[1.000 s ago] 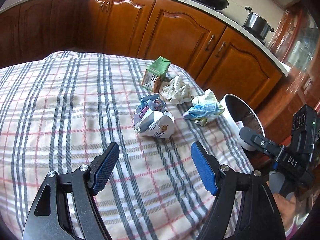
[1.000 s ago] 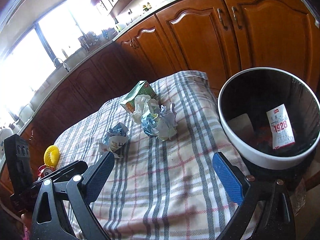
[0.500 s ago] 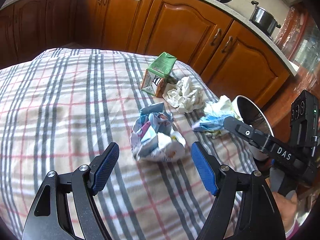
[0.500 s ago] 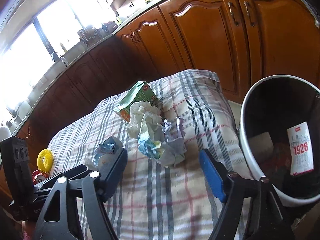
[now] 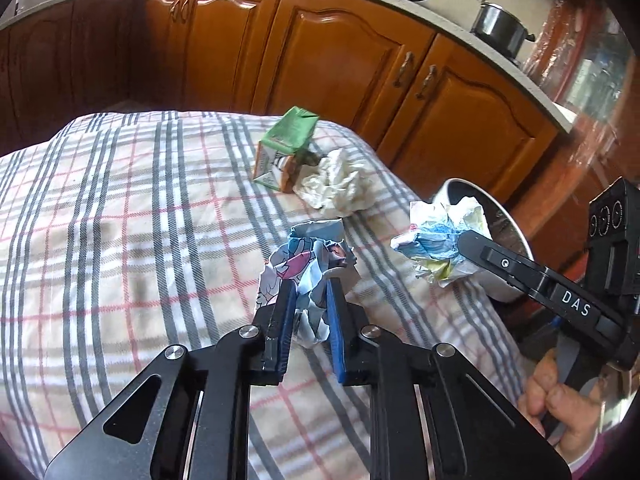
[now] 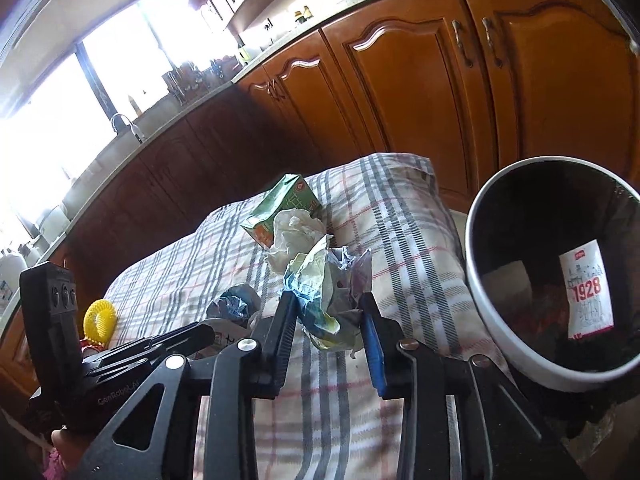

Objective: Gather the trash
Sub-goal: 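Carry both crumpled wrappers over the bin and open both tools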

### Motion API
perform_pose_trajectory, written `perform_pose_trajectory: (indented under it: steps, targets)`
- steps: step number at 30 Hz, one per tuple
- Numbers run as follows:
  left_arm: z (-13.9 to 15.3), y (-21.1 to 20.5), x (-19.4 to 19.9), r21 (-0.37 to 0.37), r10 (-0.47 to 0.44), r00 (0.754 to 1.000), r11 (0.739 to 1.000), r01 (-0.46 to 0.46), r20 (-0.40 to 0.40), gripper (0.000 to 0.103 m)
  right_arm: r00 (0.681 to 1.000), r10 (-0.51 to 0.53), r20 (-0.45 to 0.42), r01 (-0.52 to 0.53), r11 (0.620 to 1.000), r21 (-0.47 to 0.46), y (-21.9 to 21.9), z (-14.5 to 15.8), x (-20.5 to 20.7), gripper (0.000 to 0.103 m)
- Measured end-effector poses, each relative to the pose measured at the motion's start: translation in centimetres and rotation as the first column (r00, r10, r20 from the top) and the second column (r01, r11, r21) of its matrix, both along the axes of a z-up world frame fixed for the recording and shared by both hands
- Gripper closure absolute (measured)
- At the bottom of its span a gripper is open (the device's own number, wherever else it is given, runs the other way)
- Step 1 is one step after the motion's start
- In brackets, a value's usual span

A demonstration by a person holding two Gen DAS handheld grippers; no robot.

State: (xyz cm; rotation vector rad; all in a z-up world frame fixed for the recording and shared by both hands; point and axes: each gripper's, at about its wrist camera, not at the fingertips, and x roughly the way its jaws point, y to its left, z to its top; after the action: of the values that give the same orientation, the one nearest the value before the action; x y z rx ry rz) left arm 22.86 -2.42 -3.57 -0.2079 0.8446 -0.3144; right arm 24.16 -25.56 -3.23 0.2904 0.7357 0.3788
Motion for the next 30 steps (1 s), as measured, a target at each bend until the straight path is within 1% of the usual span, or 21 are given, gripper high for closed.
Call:
perform_pose_trajectory:
  steps: [2, 11, 12, 24, 30]
  targets:
    - [0.6, -0.3, -0.8, -0.002, -0.014, 1.0, 1.0, 0.014, 0.013, 0.09, 1.0, -0.003, 0.008, 0.003, 1.0, 0.005, -0.4, 0.5, -0.8, 0.071]
    - [2.6, -3.2, -2.0, -0.009, -0.089, 0.995, 0.996, 0.09, 0.046, 0.093, 0.999, -0.034, 0.039, 0.033, 0.999, 0.017, -2.9, 1.9, -3.6, 0.071]
    - [2.8, -3.6, -2.1, -0.01, -0.098, 0.994, 0.995, 0.099, 0.05, 0.096, 0.999, -0.038, 0.039, 0.037, 0.999, 0.017, -3.1, 1.9, -3.8, 0.071]
    - [4.2, -7.2, -2.8, -0.005, -0.167, 0.983, 0.986, 0.167, 0.081, 0.096, 0.992, -0.105, 0.063, 0.103, 0.994, 0.025, -7.3, 2.7, -6.4, 0.071]
    - [4.8, -9.3, -2.7, 0.002, -0.2, 0.975, 0.98, 0.201, 0.095, 0.096, 0.986, -0.151, 0.071, 0.149, 0.988, 0.032, -9.7, 2.7, -6.9, 0.071]
